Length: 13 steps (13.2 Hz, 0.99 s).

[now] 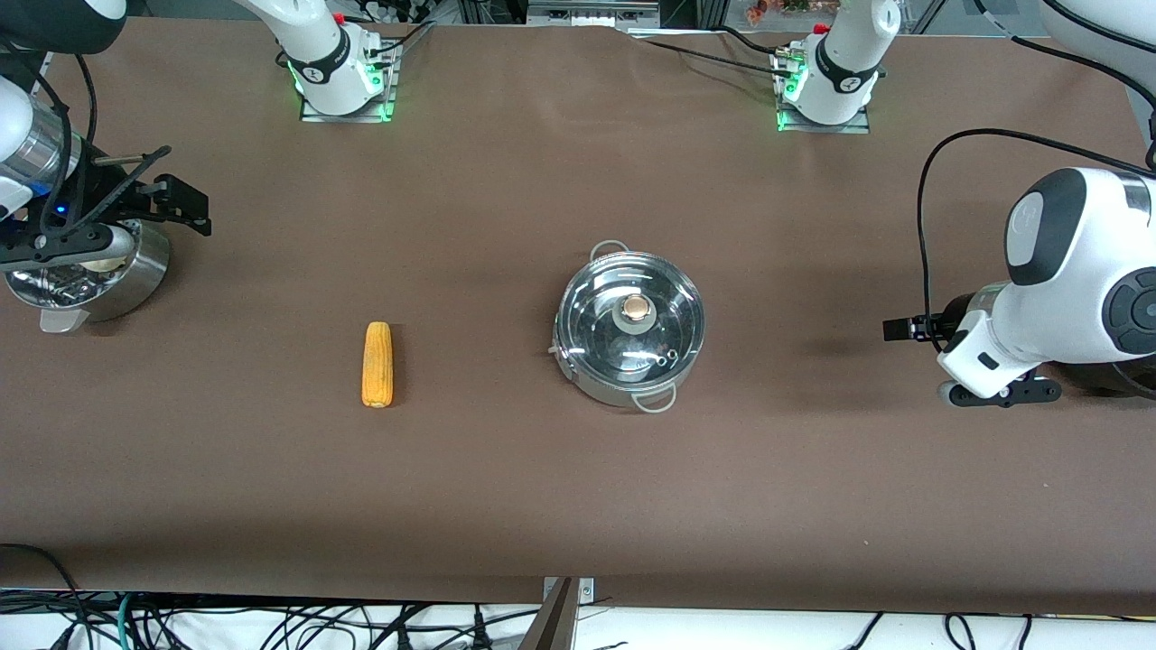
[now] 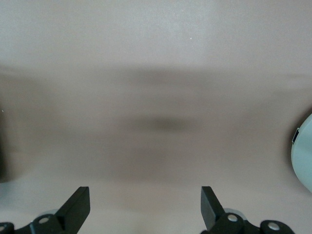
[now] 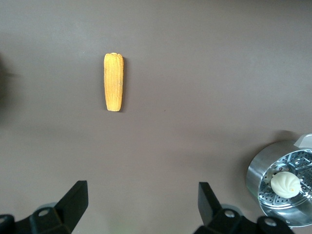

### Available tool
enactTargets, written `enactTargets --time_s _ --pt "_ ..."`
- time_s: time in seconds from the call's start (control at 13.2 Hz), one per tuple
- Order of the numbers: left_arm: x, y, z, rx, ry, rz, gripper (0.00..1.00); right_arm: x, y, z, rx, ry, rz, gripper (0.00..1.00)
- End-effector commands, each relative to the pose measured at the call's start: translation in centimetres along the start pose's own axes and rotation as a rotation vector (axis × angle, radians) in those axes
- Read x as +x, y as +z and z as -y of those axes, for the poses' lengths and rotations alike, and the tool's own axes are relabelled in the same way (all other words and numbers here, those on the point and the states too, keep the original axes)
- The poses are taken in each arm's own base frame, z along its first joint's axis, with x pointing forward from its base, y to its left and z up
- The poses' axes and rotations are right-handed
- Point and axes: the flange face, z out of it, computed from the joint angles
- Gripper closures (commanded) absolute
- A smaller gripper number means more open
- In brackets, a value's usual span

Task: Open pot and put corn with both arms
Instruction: 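Raise the left gripper and move it toward the lidded steel pot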

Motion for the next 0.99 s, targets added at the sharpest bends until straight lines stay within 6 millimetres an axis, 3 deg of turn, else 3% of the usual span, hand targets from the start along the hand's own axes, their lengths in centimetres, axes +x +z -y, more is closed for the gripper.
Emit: enactTargets --time_s 0.0,0.3,0.45,0.53,0.68,0.91 --pt "-0.2 -0.3 0.2 -0.027 0.02 0.009 0.0 -0.1 -0.6 0.0 0.018 0.0 -0.003 0.0" --pt "-0.1 -0.4 0.6 -0.029 0.028 0.007 0.0 0.0 -0.6 0.2 0.008 -0.008 -0.002 0.0" --pt "-0.1 -0.4 0.7 -0.03 0.037 0.007 0.0 -0.1 -0.7 -0.8 0.018 0.012 -0.008 0.0" --pt "-0.1 -0.6 0.7 -0.03 0.037 0.003 0.0 -0.1 -0.9 -1.5 0.019 0.024 -0.014 0.0" --pt "-0.3 -1.3 0.4 -0.034 0.043 -0.013 0.0 0.2 -2.5 -1.0 0.006 0.017 -0.049 0.0" --pt "-3.0 -7.5 0.1 -0.038 0.048 -0.122 0.0 0.6 -2.7 -1.3 0.01 0.028 -0.081 0.0"
